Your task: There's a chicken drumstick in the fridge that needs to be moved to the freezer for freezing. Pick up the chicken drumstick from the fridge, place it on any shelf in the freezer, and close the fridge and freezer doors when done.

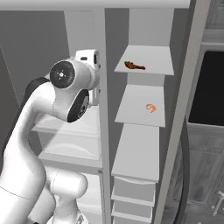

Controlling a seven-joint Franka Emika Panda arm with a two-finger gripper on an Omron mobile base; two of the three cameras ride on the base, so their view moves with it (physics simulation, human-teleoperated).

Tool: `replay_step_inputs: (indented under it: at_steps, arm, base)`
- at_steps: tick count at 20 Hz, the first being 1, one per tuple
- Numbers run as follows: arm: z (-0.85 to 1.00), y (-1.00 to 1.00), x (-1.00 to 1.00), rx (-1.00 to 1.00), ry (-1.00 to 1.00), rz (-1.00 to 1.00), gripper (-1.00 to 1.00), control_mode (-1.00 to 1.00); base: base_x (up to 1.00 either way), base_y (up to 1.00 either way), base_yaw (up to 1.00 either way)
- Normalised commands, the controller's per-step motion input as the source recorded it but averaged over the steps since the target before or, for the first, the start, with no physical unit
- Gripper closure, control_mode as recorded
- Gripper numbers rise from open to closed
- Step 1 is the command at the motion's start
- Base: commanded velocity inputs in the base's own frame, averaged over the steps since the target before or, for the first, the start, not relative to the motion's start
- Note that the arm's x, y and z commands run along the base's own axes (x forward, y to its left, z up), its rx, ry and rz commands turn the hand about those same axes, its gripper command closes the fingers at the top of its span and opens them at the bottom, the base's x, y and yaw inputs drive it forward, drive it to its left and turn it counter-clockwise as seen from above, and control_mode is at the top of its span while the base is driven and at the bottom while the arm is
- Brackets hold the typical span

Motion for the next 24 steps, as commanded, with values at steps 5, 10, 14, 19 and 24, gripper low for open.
replay_step_inputs:
  at_steps: [5, 10, 14, 19, 24]
  arm:
    - [0.19, 0.25, -0.64, 0.23, -0.1, -0.2, -1.0, -1.0]
    - [0.0, 0.17, -0.41, 0.32, -0.21, -0.14, -1.0, -1.0]
    - [0.0, 0.24, -0.21, 0.4, -0.12, -0.27, -1.0, -1.0]
    - [0.0, 0.1, -0.05, 0.39, -0.17, -0.3, -1.0, -1.0]
    - [0.0, 0.0, -0.05, 0.51, 0.0, -0.24, -1.0, -1.0]
  base:
    - [0.0, 0.0, 0.0]
    - [0.0, 0.0, 0.0]
    - [0.0, 0.0, 0.0]
    - [0.0, 0.0, 0.0]
    - [0.0, 0.0, 0.0]
